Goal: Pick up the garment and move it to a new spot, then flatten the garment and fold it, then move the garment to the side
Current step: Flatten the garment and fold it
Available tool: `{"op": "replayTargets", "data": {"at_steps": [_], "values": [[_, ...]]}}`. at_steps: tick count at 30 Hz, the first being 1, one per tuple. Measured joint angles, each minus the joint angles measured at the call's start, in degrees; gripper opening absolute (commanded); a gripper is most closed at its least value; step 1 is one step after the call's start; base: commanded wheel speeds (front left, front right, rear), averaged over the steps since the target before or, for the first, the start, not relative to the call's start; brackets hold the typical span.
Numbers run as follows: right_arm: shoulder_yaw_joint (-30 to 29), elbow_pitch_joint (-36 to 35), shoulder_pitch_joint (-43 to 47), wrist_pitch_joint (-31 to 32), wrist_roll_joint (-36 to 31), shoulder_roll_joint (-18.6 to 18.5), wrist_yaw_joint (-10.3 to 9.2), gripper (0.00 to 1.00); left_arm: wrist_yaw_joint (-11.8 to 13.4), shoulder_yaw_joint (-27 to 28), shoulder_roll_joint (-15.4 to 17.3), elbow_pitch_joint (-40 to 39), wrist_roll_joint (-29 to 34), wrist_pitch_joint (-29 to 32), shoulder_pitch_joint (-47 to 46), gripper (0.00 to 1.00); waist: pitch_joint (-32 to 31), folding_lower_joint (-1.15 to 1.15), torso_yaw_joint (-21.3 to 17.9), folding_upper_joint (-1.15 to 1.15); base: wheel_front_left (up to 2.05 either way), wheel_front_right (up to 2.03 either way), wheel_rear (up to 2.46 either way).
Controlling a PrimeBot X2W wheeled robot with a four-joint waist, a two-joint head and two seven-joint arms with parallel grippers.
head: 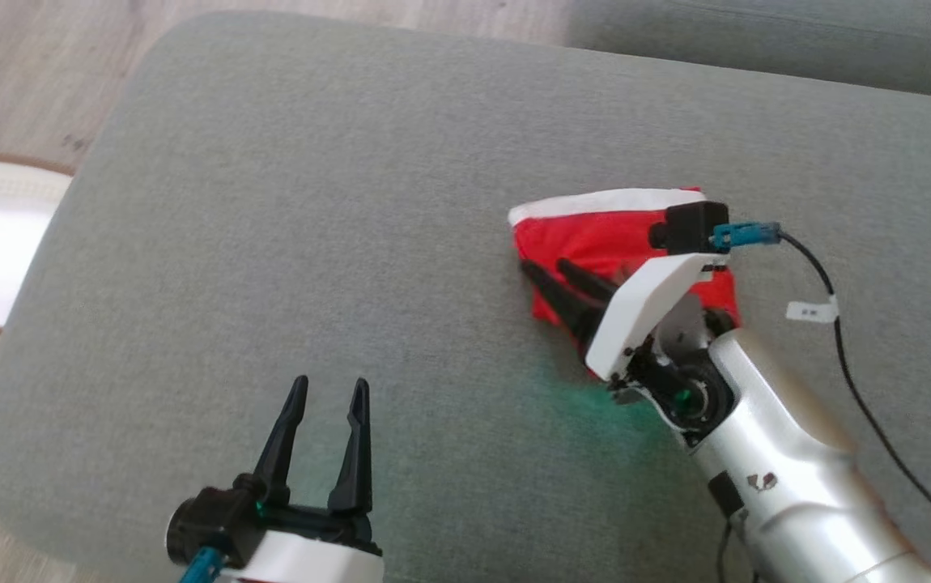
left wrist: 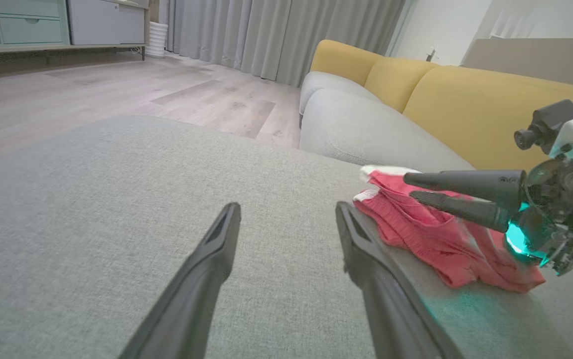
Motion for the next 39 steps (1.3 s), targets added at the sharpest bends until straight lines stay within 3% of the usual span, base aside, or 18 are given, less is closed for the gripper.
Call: {"op": "replayTargets", "data": {"at_steps": [4, 6, 9, 14, 19, 26, 27, 28, 29, 30, 31, 39], "values": [[4.07, -2.79, 0.23, -4.95, 8.65, -0.02, 0.00, 1.00, 0.04, 0.51, -0.01, 0.38, 0.02, 0.00, 0.20, 1.00, -0.83, 0.00, -2.38, 0.00, 0.00, 0.00, 0.00], [4.46, -3.75, 0.31, -8.21, 8.31, -0.02, 0.00, 1.00, 0.04, 0.89, -0.01, 0.52, 0.21, 0.00, 0.71, 1.00, -1.55, 0.00, -3.45, 0.00, 0.00, 0.00, 0.00], [2.75, -5.09, 1.24, -13.18, 1.67, 0.02, 0.00, 1.00, 0.05, 2.37, 0.00, 0.54, 0.78, 0.00, 2.18, 1.00, -2.75, 0.00, -5.44, 0.00, 0.00, 0.00, 0.00], [-5.46, -9.33, 8.25, -18.84, -13.46, -1.36, 0.00, 1.00, 0.02, 4.08, -0.01, 0.20, 1.62, 0.00, 3.25, 1.00, -4.64, 0.00, -9.02, 0.00, 0.00, 0.00, 0.00], [-14.43, -14.83, 17.25, -23.17, -22.47, -3.08, 0.00, 1.00, -0.04, 4.80, 0.00, -0.67, 1.80, 0.00, 3.59, 1.00, -6.15, -0.01, -12.01, 0.00, 0.00, 0.00, 0.00], [-18.85, -16.96, 21.76, -27.11, -30.97, -4.28, 0.01, 1.00, -1.01, 5.94, 0.00, -0.81, 2.11, 0.00, 4.53, 1.00, -5.87, -0.01, -13.62, 0.00, 0.00, 0.00, 0.00], [-18.52, -16.82, 21.40, -27.10, -31.20, -4.22, 0.00, 0.91, -1.08, 5.92, 0.00, -0.85, 2.11, 0.00, 4.44, 1.00, -5.49, 0.00, -13.51, 0.00, 0.00, 0.00, 0.00], [-17.86, -16.41, 20.80, -27.08, -31.22, -4.24, 0.00, 0.60, -1.31, 5.90, 0.00, -0.87, 2.12, 0.00, 4.36, 1.00, -5.08, 0.00, -13.32, 0.00, 0.00, 0.00, 0.00], [-16.89, -15.80, 19.95, -26.89, -31.62, -4.31, 0.00, 0.60, -1.52, 5.89, 0.00, -0.90, 2.12, 0.00, 4.31, 1.00, -4.67, 0.00, -13.08, 0.00, 0.00, 0.00, 0.00], [-15.68, -15.16, 18.77, -26.43, -31.75, -4.33, 0.00, 0.33, -1.55, 5.82, 0.00, -0.91, 2.15, 0.00, 4.22, 1.00, -4.20, 0.00, -12.81, 0.00, 0.00, 0.00, 0.00], [-14.26, -14.36, 17.25, -25.98, -31.67, -4.37, 0.01, 0.00, -1.58, 5.76, 0.00, -0.91, 2.26, 0.00, 4.05, 1.00, -3.67, 0.00, -12.47, 0.00, 0.00, 0.00, 0.00], [-4.27, -3.08, 4.03, -24.39, -29.51, -6.62, 0.01, 0.00, -2.04, 4.02, -0.05, -0.74, 1.55, 0.00, -0.39, 1.00, -0.02, 0.01, -7.88, 0.00, 0.00, 0.00, 0.00]]}}
